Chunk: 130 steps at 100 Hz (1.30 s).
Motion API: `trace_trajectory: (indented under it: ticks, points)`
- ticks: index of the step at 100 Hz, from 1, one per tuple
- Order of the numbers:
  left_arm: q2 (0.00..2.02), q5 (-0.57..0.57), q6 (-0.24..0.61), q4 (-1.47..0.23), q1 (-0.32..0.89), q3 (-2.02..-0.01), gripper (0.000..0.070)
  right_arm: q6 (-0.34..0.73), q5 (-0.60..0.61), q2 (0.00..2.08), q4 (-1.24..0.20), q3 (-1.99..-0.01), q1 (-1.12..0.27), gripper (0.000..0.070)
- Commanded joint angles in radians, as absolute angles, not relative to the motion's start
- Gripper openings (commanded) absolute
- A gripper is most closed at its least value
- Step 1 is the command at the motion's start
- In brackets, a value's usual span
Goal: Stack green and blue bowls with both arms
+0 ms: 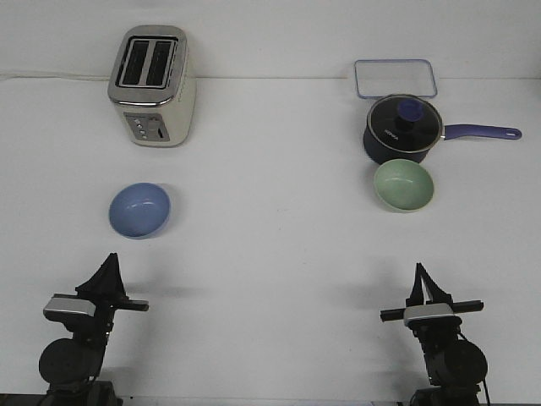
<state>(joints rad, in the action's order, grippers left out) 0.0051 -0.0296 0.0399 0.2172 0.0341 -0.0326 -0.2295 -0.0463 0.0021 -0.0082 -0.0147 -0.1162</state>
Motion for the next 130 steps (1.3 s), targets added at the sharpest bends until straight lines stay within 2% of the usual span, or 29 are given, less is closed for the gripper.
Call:
trace_trajectory:
  ticks: [1, 84, 93, 103, 115, 130]
  points:
    - [0.004, -0.031, 0.039, 0.229, 0.034, -0.014, 0.0015, -0.229, -0.045, 0.001, 0.008, -0.013, -0.117, 0.0000]
    - [0.004, -0.031, 0.039, 0.229, 0.034, -0.014, 0.0015, -0.205, -0.040, 0.001, 0.012, -0.013, -0.117, 0.0000]
    - [0.004, -0.031, 0.040, 0.229, 0.034, -0.014, 0.0015, -0.120, -0.040, 0.001, 0.015, -0.013, -0.117, 0.0000]
    - [0.004, -0.031, 0.039, 0.229, 0.034, -0.014, 0.0015, 0.029, -0.042, 0.001, 0.015, -0.013, -0.117, 0.0000]
    - [0.004, -0.031, 0.039, 0.229, 0.034, -0.014, 0.0015, 0.237, -0.132, 0.001, 0.002, -0.022, -0.117, 0.0000]
    - [0.004, -0.031, 0.040, 0.229, 0.034, -0.014, 0.0015, 0.305, -0.147, 0.026, -0.105, -0.129, -0.117, 0.0000]
